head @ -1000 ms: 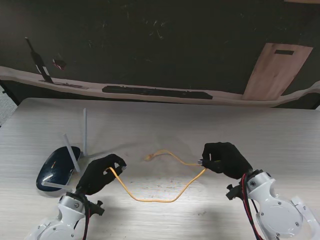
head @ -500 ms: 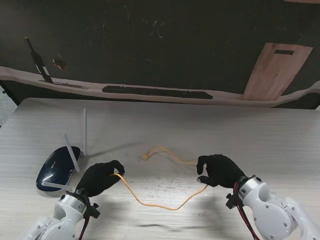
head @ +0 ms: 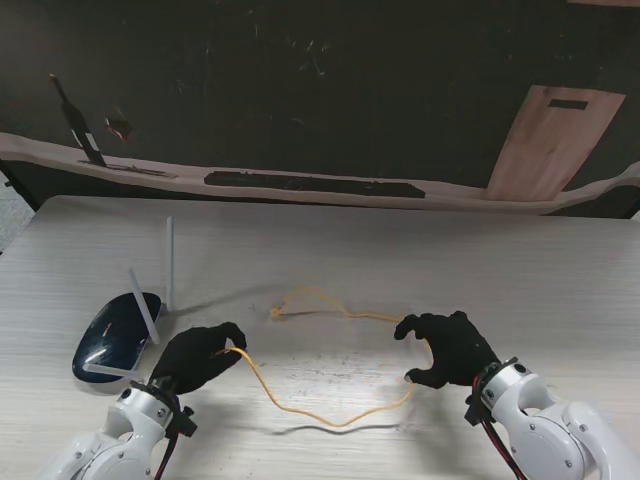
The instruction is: Untangle the Ethernet cable and plug it into the router
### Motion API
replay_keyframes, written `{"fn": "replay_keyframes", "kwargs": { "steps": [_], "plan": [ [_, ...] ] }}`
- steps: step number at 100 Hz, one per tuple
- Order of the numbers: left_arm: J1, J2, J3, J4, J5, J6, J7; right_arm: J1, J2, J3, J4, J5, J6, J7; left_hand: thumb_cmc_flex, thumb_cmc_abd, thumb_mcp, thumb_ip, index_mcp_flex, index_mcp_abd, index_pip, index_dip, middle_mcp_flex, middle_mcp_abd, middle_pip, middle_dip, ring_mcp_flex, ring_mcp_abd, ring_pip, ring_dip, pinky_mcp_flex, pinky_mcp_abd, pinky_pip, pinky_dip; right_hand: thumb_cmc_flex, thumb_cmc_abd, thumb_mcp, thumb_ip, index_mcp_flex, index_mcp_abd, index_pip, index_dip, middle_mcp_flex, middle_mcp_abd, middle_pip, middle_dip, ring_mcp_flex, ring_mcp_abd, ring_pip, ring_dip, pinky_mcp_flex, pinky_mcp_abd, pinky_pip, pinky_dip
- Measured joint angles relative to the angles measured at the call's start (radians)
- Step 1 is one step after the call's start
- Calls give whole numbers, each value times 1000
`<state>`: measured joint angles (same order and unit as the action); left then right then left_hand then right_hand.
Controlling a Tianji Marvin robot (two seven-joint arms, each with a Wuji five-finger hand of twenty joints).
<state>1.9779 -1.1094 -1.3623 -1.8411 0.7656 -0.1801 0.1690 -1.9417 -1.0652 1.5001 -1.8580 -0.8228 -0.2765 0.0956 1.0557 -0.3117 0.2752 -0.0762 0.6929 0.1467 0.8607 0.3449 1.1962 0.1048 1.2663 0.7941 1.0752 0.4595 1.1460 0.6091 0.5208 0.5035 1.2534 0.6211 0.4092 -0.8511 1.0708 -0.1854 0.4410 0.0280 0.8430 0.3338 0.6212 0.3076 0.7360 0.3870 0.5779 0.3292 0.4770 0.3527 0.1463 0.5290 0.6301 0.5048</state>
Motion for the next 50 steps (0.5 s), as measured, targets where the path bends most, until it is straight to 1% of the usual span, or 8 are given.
{"fn": "replay_keyframes", "kwargs": {
  "steps": [7, 11, 17, 28, 35, 37, 43, 50],
  "plan": [
    [2, 3, -4, -7, -2, 4, -31, -4, 1, 3, 0, 2, -1, -3, 0, 0, 0, 0, 0, 0, 0, 0, 0, 0, 0, 0, 0, 0, 0, 0, 0, 0, 0, 0, -12, 0, -7, 0, -25, -26, -4, -11, -16, -1, -24, -6, -12, -9, -13, 0, 0, -6, -72, 37],
    [3, 5, -5, -11, -3, 5, -43, -5, 1, 3, 2, 3, -4, -12, 0, 0, 0, 0, 0, -1, 0, 0, 0, 0, 1, 0, 0, 0, 0, 0, -1, 0, 0, 0, -12, 0, -11, 0, -42, -38, -4, -11, -34, -2, -22, -6, -20, -20, -21, 0, 0, -8, -81, 62],
    [3, 8, -5, -14, -2, 7, -49, -5, 1, 3, 7, 6, -11, -35, 0, 0, 0, 0, 0, -10, 0, 0, 0, 0, 1, 0, 0, 0, 0, -1, -3, 0, 0, 0, -12, 0, -16, 0, -48, -48, -4, -11, -40, -2, -22, -6, -20, -21, -15, 0, 6, -8, -84, 87],
    [3, 12, -3, -17, 1, 11, -55, 1, -1, 0, 22, 22, -44, -82, 0, 0, 0, 0, 0, -10, -1, 0, 0, 0, 1, 0, -14, 0, 0, -2, -24, -1, 0, 0, -12, 0, -16, 0, -48, -48, -4, -14, -40, -2, -22, -6, -20, -21, 3, 0, 35, -9, -84, 109],
    [2, 13, 1, -18, 4, 17, -58, 14, -3, -7, 29, 32, -66, -85, 0, 0, 0, 0, 0, -11, -5, 0, 0, 0, 1, 0, -17, 0, -2, -2, -29, -3, 0, 0, -12, 0, -16, 0, -32, -48, -4, -15, -40, -2, -22, -6, -20, -21, 19, 0, 60, -9, -84, 124],
    [1, 14, 3, -18, 7, 19, -60, 21, -3, -12, 32, 35, -69, -86, 0, 0, 0, 0, 0, -11, -8, 0, 0, 0, 1, 0, -27, 0, -6, -2, -43, -5, 0, 0, -11, 0, -16, 0, -32, -48, -2, -14, -40, -2, -22, -6, -20, -21, 25, 0, 65, -9, -84, 126],
    [0, 16, 7, -20, 20, 28, -65, 46, -3, -33, 41, 40, -72, -87, 0, 0, 0, 0, 0, -12, -10, 0, -6, 0, 1, 0, -31, 0, -8, -3, -44, -7, 0, 0, -10, 0, -14, 0, -19, -42, 0, -15, -40, -2, -19, -6, -19, -21, 31, 0, 81, -9, -84, 129],
    [-1, 17, 11, -22, 36, 37, -69, 86, -1, -69, 55, 51, -69, -87, 0, 0, 0, 0, 0, -22, -10, 0, -26, 1, -12, 0, -64, 0, -31, -3, -76, -9, -13, -1, -3, 1, -13, 0, -19, -34, 0, -14, -40, -2, -10, -6, -8, -21, 54, 0, 95, -9, -84, 138]
  ]
}}
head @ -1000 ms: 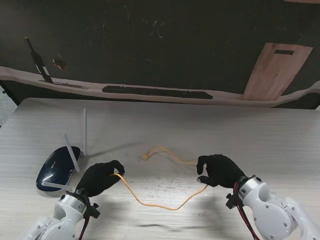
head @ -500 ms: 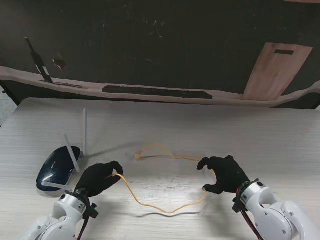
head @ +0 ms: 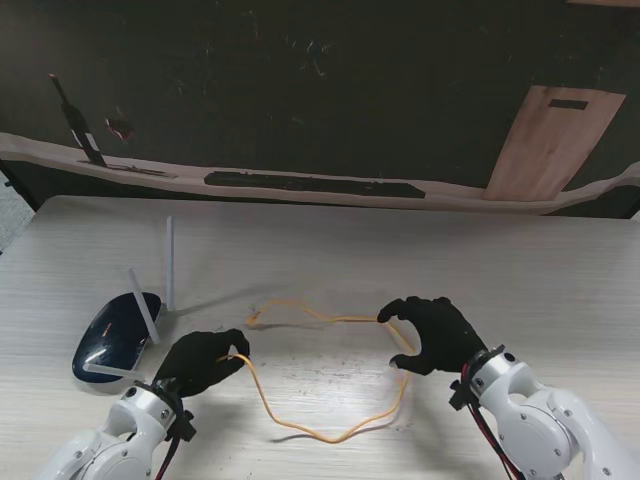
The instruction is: Untangle the Ethernet cable and plug it into the router
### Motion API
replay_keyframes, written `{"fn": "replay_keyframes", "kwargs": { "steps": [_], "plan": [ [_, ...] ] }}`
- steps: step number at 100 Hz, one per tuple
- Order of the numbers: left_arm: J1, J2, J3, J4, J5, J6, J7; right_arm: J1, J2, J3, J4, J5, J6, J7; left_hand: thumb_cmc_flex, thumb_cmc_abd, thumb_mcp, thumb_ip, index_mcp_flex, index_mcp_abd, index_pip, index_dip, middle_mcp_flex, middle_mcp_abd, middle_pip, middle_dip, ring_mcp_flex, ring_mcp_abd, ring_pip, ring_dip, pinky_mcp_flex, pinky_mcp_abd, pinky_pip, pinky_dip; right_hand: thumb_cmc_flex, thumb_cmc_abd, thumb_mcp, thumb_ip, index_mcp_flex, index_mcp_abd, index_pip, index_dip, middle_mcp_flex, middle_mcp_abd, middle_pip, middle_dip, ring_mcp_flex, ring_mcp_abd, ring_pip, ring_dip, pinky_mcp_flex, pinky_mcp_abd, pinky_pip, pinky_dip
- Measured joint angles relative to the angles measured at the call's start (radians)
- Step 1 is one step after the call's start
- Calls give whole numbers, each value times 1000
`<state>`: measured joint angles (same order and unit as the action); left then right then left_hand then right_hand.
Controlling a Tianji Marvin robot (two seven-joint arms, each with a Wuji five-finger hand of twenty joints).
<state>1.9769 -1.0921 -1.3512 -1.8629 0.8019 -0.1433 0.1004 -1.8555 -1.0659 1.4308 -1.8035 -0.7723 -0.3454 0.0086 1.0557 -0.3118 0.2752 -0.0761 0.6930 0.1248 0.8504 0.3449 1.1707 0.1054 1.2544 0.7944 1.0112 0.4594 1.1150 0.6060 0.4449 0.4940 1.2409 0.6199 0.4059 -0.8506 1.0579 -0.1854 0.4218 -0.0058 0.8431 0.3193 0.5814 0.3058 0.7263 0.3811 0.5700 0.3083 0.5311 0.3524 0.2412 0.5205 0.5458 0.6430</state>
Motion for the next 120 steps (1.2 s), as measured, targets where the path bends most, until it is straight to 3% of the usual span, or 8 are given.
{"fn": "replay_keyframes", "kwargs": {
  "steps": [34, 58, 81, 96, 120],
  "plan": [
    [-7, 1, 13, 9, 15, 0, 25, 252, 3, -251, 134, 63, 107, -13, 0, 0, -1, 0, 0, -13, -11, 0, -51, 13, -49, 0, -64, 2, -61, -8, -57, -11, -41, -12, 27, 0, 31, 0, -15, 27, -1, 0, -2, 0, 17, 0, 0, -14, 14, 0, 33, 0, 0, 15],
    [-12, 1, 20, 14, 17, 2, 22, 423, -23, -423, 278, 111, 188, -73, 0, 3, -16, 0, 0, -13, -13, 0, -63, 14, -71, 0, -76, 3, -79, -8, -75, -13, -50, -13, 53, 0, 61, 0, -43, 37, 27, 1, -40, -1, 44, 0, 0, -44, 7, 0, 41, -3, -13, 17],
    [-12, 1, 22, 13, 23, 3, 19, 574, -61, -584, 421, 233, 246, -107, 0, 12, -24, 0, 0, -13, -13, 0, -64, 14, -72, 0, -76, 4, -87, -9, -76, -13, -55, -13, 54, -1, 77, 0, -68, 42, 37, 2, -86, -7, 39, 0, -32, -67, -33, -11, 32, -52, -40, 11],
    [-15, 1, 26, 17, 20, 6, 19, 651, -93, -672, 499, 269, 262, -125, 0, 12, -37, 0, 0, -13, -13, 0, -64, 14, -73, 0, -76, 4, -87, -9, -76, -14, -56, -13, 55, -4, 89, 0, -92, 47, 40, 6, -107, -10, 42, 0, -32, -79, -32, -11, 32, -90, -58, -12],
    [-21, 2, 38, 22, 13, 7, 10, 758, -157, -794, 640, 351, 264, -160, 0, 13, -50, 0, 0, -13, -13, 0, -64, 14, -73, 0, -76, 4, -88, -9, -76, -14, -56, -13, 77, -26, 120, 0, -93, 47, 63, 12, -124, -15, 52, 0, -41, -91, -36, -12, 32, -150, -88, -69]
  ]
}}
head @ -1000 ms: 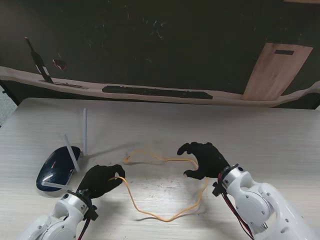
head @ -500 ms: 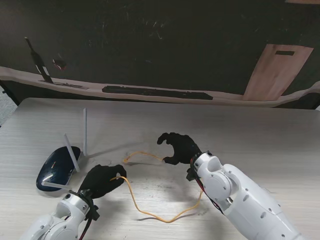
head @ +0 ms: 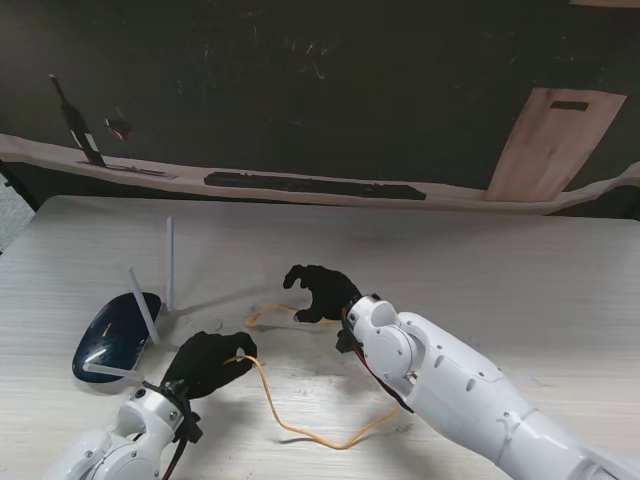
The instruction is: Untangle the Ethernet cable and plug it into the router
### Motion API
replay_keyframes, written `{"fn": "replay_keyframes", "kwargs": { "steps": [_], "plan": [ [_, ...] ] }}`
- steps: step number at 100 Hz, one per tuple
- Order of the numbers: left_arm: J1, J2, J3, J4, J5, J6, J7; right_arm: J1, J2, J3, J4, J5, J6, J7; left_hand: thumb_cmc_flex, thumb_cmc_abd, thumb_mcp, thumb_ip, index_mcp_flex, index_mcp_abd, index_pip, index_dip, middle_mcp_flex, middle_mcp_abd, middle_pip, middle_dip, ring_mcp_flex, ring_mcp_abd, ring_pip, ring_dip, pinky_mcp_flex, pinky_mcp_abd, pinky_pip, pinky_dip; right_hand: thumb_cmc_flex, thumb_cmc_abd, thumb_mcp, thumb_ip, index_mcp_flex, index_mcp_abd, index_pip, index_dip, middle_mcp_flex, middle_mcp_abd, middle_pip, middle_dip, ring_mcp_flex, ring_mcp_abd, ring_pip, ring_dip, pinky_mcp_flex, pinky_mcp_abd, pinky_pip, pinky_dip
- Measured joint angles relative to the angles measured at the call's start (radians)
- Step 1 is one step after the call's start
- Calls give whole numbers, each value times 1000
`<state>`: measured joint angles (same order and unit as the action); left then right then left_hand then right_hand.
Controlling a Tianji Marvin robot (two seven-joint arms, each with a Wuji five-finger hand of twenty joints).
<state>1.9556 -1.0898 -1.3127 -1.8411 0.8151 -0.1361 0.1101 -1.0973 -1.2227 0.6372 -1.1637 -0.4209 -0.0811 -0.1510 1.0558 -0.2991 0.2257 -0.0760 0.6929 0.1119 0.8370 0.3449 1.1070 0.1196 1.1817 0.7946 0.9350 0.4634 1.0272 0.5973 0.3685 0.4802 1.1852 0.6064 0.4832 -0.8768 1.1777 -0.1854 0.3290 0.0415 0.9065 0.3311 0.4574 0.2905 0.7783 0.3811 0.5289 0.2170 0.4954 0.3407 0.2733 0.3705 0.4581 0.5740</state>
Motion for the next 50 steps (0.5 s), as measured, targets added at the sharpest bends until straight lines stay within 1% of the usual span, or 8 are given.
{"fn": "replay_keyframes", "kwargs": {
  "steps": [12, 23, 28, 35, 39, 41, 45, 50],
  "plan": [
    [-2, 1, 2, 0, -1, -2, -4, 35, -31, -34, 52, 53, 3, 0, 0, 0, -4, 0, 0, 0, 0, 0, 0, 0, 0, 0, 0, 0, 0, 0, 0, 0, 0, 0, 25, 0, 10, 0, 0, 1, 11, 1, -12, 0, 11, 0, 0, -1, 0, 0, 0, -24, -12, -25],
    [-4, 1, 4, 1, -5, -2, -4, 53, -42, -60, 60, 80, 9, 23, 0, 0, -6, 0, 0, 0, 0, 0, 0, 0, 0, 0, 0, 0, -1, 0, 0, 0, 0, 0, 26, 0, 11, 0, 0, 1, 11, 3, -12, -1, 12, 0, 13, 3, -7, 0, 31, -23, -13, -36],
    [-4, 1, 4, 2, -6, -2, -3, 57, -46, -68, 62, 87, 13, 37, 0, 0, -6, 0, 0, 0, 0, 0, 0, 0, 0, 0, 0, 0, -1, 0, 0, 0, 0, 0, 38, 0, 16, 0, 0, 2, 11, 3, -12, -1, 12, 0, 45, 26, 10, 0, 57, -14, -8, -37],
    [-4, 1, 5, 2, -7, -1, -3, 59, -52, -76, 63, 110, 30, 51, 0, 0, -7, 0, 0, 0, 0, 0, 0, 0, 0, 0, 0, 0, -1, 0, 0, 0, 0, 0, 61, 0, 17, 0, 1, 10, 11, 3, -7, -1, 14, 0, 104, 59, 40, 0, 109, 59, 94, -40],
    [-4, 1, 5, 2, -7, -1, -3, 59, -56, -79, 61, 135, 54, 56, 1, 1, -15, 0, 0, 0, 0, 0, 0, 0, 0, 0, 0, 0, -1, 0, 0, 0, 0, 0, 81, 1, 20, 12, 3, 31, 12, 3, 18, -1, 26, 0, 145, 85, 63, 0, 92, 26, 125, -32],
    [-4, 1, 5, 3, -7, -1, -3, 59, -58, -80, 57, 144, 68, 56, 1, 1, -15, 0, 0, 0, 0, 0, 0, 0, 0, 0, 0, 0, -1, 0, 0, 0, 0, 0, 84, 1, 21, 21, 4, 32, 12, 3, 21, -1, 27, 1, 168, 87, 81, 0, 92, 26, 140, -64],
    [-4, 1, 6, 3, -8, -1, -3, 60, -61, -85, 50, 152, 92, 55, 1, 1, -15, 0, 0, 0, 0, 0, 0, 0, 0, 0, 0, 0, -2, 0, 0, 0, 0, 0, 99, 4, 28, 21, 8, 37, 13, 3, 31, 0, 37, 2, 217, 91, 114, 11, 157, 55, 346, -70],
    [-5, 1, 7, 4, -9, -2, -3, 66, -67, -104, 50, 147, 114, 55, 1, 1, -15, 0, 0, 0, 0, 0, 0, 0, 0, 0, 0, 0, -3, 0, 0, 0, -1, 0, 112, 16, 30, 22, 15, 38, 14, 5, 55, 0, 47, 10, 271, 90, 173, 38, 245, 132, 555, -73]
  ]
}}
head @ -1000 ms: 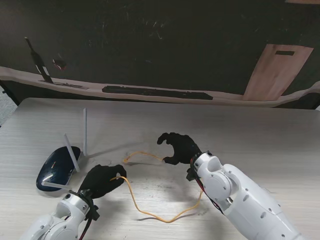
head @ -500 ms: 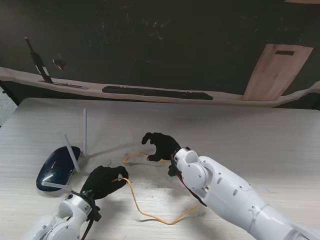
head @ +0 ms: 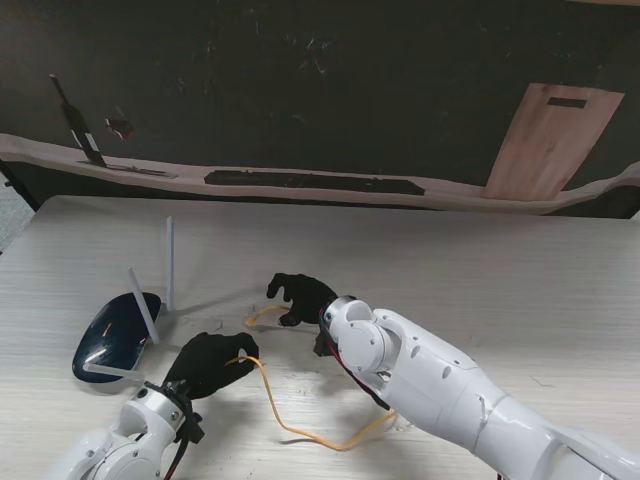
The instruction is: Untangle the Ethernet cable and plug it into the router
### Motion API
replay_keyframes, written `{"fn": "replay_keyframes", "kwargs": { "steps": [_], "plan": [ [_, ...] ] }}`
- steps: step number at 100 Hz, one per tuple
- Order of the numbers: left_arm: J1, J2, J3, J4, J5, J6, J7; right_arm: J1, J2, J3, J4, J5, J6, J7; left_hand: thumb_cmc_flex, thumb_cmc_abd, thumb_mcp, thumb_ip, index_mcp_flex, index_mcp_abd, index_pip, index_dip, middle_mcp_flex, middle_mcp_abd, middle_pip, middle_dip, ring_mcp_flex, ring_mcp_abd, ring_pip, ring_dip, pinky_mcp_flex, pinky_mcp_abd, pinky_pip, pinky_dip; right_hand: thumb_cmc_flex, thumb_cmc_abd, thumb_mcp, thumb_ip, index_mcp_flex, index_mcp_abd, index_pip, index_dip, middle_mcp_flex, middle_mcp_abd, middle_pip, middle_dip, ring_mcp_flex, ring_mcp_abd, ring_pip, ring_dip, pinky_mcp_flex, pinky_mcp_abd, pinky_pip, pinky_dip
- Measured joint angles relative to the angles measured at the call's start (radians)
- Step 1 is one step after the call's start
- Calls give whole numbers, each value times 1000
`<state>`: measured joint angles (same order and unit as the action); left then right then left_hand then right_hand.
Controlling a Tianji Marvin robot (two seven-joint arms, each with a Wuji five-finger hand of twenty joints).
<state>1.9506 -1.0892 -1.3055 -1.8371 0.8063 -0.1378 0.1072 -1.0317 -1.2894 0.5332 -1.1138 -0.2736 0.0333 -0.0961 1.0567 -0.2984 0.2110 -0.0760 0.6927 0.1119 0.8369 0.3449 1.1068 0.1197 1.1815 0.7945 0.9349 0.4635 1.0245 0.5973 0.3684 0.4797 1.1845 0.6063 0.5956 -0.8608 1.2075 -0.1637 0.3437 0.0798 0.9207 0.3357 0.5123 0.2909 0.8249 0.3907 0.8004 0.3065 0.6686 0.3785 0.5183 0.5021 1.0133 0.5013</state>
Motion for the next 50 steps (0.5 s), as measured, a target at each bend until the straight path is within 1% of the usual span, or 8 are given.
{"fn": "replay_keyframes", "kwargs": {
  "steps": [4, 14, 19, 24, 31, 34, 40, 50],
  "plan": [
    [0, 0, 0, 1, -1, 0, 1, 4, -4, -19, 2, -8, 15, 0, 0, 0, 0, 0, 0, 0, 0, 0, 0, 0, 0, 0, 0, 0, 0, 0, 0, 0, 0, 0, 20, 13, 1, 9, 0, 1, 1, 2, 25, 1, 15, 4, 48, -30, 97, 36, 67, 22, 136, -8],
    [0, 0, 0, 1, -1, -1, 4, 2, -22, -32, 12, -22, 42, 2, 0, 0, 0, 0, 0, 0, 0, 0, 0, 0, 0, 0, -13, 0, -1, 0, -6, 0, -2, 0, 54, 65, 3, 18, 21, 43, 12, 4, 114, 20, 62, 25, 198, -7, 328, 89, 262, 15, 492, 28],
    [1, -1, 0, 2, -1, -2, 8, -3, -28, -31, 14, -21, 59, 0, 0, 0, 0, 0, 0, 0, 0, 0, 0, 0, 0, 0, -13, 0, -1, 0, -6, 0, -2, 0, 66, 111, 3, 17, 72, 75, 11, 5, 201, 40, 102, 27, 285, -7, 482, 99, 391, -33, 649, 29],
    [1, -1, 0, 3, -1, -3, 12, -11, -31, -28, 13, -22, 73, -7, 0, 0, 0, 0, 0, 0, 0, 0, -2, 0, 0, 0, -13, 0, -1, 0, -6, 0, -2, 0, 84, 140, -3, -16, 131, 99, 9, 3, 282, 54, 151, 28, 359, -9, 582, 100, 496, -58, 741, 9],
    [0, -1, 0, 6, -4, -3, 15, -22, -32, -18, 8, -22, 83, -15, 0, 0, 0, 0, 0, 0, -1, 0, -13, 10, -2, 0, -13, 0, -5, 0, -6, 0, -4, 0, 99, 189, -23, -47, 210, 118, 51, -118, 396, 76, 219, 16, 439, -34, 718, 100, 594, -104, 827, -11],
    [0, -1, 0, 7, -5, -3, 15, -29, -31, -11, 4, -23, 87, -17, 0, 0, -1, 0, 0, 0, -1, 0, -13, 10, -7, 0, -13, 0, -8, 0, -6, 0, -8, 0, 108, 203, -42, -60, 245, 126, 86, -167, 435, 61, 229, 16, 452, -41, 784, 127, 614, -122, 836, 27],
    [0, -1, 0, 8, -6, -3, 15, -42, -27, 7, -12, -27, 98, -19, 0, 0, -1, 0, 0, 0, -1, 0, -13, 10, -12, 0, -13, 0, -11, 0, -6, -1, -12, 0, 108, 221, -74, -78, 286, 127, 147, -223, 510, 15, 253, 57, 470, -73, 871, 192, 639, -158, 845, 162],
    [0, -2, 0, 8, -7, -2, 15, -65, -4, 34, -66, -52, 122, -5, 0, 0, -1, 0, 0, 0, -2, 0, -13, 10, -16, 0, -13, 0, -13, 0, -11, -2, -12, 0, 107, 270, -116, -81, 344, 113, 223, -229, 605, -46, 324, 114, 492, -117, 968, 286, 661, -200, 852, 325]
  ]
}}
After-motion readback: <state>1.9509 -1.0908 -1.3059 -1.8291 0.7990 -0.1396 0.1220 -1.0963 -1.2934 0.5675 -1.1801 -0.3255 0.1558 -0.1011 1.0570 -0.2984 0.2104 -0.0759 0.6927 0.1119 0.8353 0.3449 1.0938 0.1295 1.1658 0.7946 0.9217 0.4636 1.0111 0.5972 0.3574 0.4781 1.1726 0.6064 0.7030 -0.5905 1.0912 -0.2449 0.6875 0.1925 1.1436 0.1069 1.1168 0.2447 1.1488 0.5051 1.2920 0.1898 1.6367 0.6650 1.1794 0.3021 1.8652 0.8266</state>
